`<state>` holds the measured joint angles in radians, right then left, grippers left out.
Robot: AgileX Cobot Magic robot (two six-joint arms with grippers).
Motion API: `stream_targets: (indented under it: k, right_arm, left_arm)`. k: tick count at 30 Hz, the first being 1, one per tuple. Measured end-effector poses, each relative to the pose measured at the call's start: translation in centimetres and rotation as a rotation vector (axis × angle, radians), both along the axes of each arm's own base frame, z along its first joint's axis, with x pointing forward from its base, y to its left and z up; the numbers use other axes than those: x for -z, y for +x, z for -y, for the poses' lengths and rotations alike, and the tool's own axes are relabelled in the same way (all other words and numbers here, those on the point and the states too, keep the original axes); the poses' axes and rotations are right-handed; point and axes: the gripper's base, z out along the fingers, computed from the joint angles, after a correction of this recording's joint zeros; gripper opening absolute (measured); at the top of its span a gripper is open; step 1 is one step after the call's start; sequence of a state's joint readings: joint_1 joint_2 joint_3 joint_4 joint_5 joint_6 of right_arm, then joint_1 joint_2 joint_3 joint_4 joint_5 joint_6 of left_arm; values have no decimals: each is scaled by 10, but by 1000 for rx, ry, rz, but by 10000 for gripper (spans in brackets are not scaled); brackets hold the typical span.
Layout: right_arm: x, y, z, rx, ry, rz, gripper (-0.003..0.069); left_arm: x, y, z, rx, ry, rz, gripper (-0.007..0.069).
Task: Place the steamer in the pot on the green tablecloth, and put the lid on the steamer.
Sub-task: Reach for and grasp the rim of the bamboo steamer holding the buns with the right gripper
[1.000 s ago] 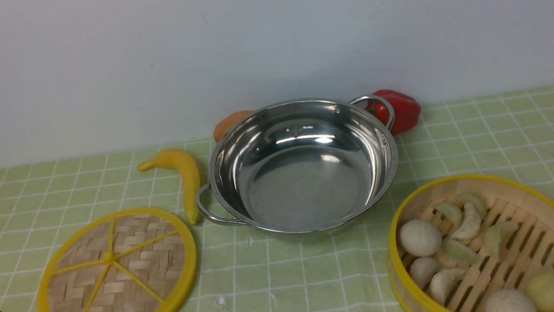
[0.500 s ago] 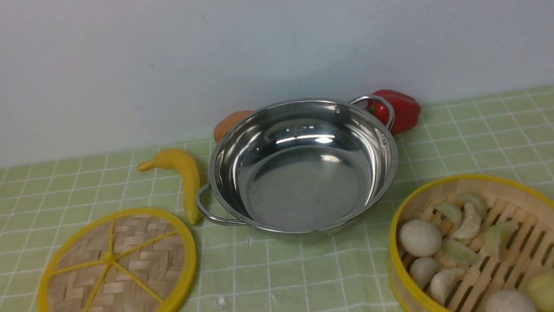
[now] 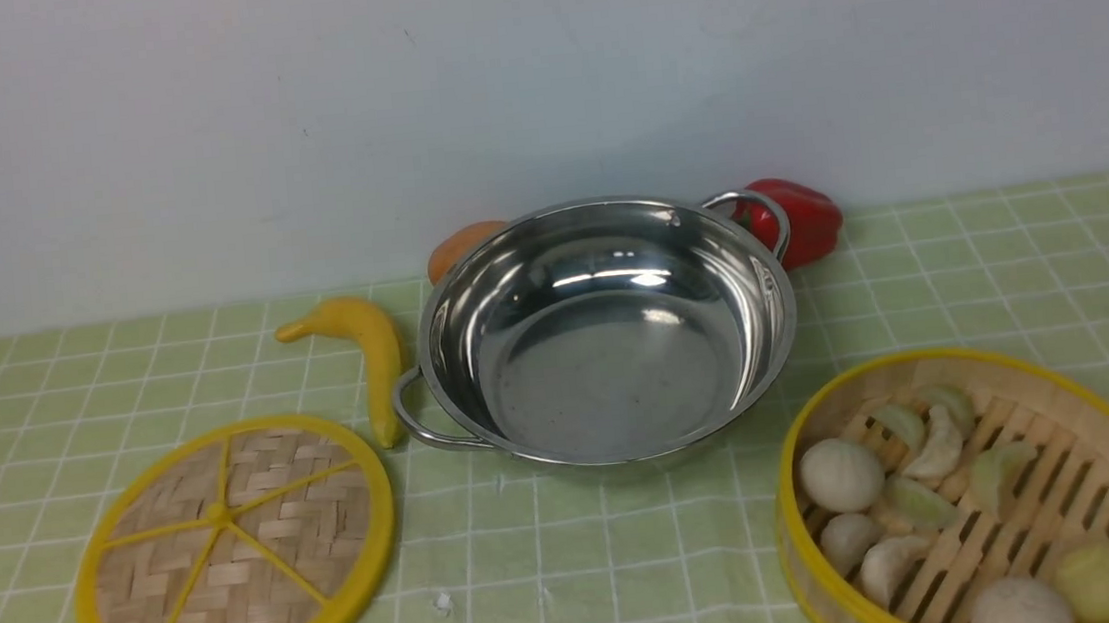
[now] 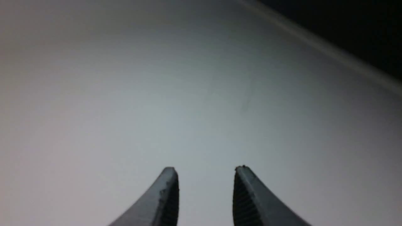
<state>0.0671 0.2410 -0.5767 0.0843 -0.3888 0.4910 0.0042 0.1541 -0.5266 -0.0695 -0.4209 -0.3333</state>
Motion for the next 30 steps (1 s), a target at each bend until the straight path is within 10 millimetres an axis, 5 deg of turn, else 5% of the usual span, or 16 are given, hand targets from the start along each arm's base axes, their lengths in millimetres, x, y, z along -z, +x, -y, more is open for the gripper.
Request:
stream_targets:
  k: [2, 6, 8, 11, 15, 22, 30]
  right_arm:
    - [-29, 18, -5, 92, -159, -186, 243]
    - [-36, 54, -5, 156, -269, -522, 243]
    - [-15, 99, -2, 180, -329, -958, 243]
    - [29, 136, 1, 177, -399, -1418, 243]
    - [79, 173, 0, 138, -550, -1798, 243]
    - [146, 224, -11, -6, -657, -2005, 243]
    - [191, 259, -18, -95, -675, -2061, 243]
  left_arm:
    - [-15, 18, 1, -72, 95, -208, 243]
    - [-12, 50, 3, -77, 161, -506, 243]
    - [12, 87, 4, -35, 199, -889, 243]
    - [45, 116, 6, 17, 217, -1244, 243]
    - [88, 141, 7, 86, 234, -1687, 243]
    - [135, 172, 7, 161, 302, -2075, 243]
    - [149, 185, 7, 188, 363, -2143, 243]
